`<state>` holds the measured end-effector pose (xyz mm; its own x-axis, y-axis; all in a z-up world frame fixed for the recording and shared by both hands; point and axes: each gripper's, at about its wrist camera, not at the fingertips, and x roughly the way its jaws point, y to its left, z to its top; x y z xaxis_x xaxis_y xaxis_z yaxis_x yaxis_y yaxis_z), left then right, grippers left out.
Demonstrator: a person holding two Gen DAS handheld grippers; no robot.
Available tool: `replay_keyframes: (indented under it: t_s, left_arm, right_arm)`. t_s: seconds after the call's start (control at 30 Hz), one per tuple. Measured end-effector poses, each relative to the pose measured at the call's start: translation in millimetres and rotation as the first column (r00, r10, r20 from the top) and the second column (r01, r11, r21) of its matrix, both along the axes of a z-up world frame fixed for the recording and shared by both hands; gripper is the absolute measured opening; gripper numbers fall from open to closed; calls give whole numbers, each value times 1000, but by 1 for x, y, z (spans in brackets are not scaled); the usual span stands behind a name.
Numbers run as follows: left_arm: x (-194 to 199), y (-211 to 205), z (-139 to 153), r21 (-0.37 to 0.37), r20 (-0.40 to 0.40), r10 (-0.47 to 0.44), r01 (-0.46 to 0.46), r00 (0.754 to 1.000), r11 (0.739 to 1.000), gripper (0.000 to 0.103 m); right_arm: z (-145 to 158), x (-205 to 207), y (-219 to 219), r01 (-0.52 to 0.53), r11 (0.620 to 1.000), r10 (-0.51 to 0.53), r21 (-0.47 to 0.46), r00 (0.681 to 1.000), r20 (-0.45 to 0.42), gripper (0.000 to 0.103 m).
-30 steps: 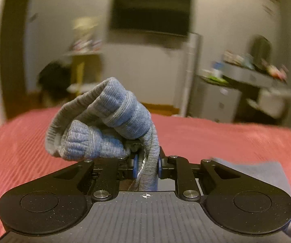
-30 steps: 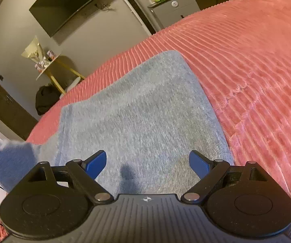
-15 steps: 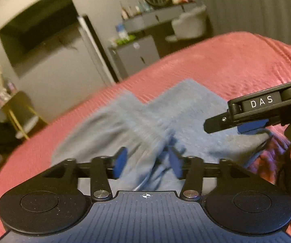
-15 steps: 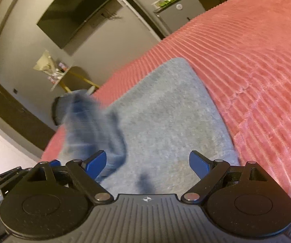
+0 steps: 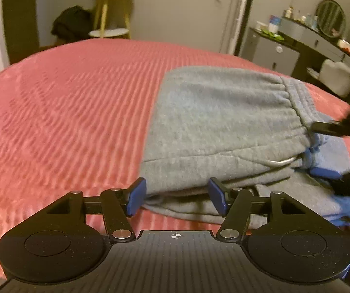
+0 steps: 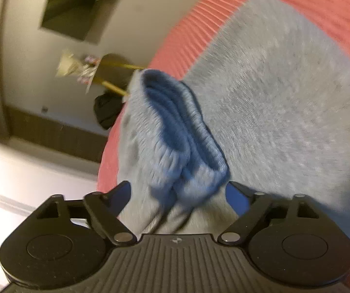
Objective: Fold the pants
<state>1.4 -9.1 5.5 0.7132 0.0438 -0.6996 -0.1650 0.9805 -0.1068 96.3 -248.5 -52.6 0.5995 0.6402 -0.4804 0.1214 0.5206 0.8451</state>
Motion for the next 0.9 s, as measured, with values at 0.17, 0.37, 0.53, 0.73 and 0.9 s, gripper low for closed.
replay_keyframes:
  t_s: [0.17,0.37,0.53,0.73,0.9]
  left_arm:
    - [12,-17,-11,17,-40,-34,35,999,999,63]
    - [24,-14,-24,16,-105,-33,35,994,999,64]
    - [27,-1,-28,-30,-132,37,-41,991,999,55]
    - [23,10,-26,-85,-114,67,-77,991,993,8]
    - [12,12,-17,-124,-22,41,-44,999,991,4]
  right_arm:
    - [-4,14,19,20,1000,-20,11,1000,-5,55]
    - [1,16,36,28,999,-28,-36,1000,-1,79]
    - [38,11,66,11,968,13,-250,995,95,43]
    - [101,-29,61,53,977,13,-205,951,309,42]
    - [108,-52,37,125,963,-30,-240,931,364,42]
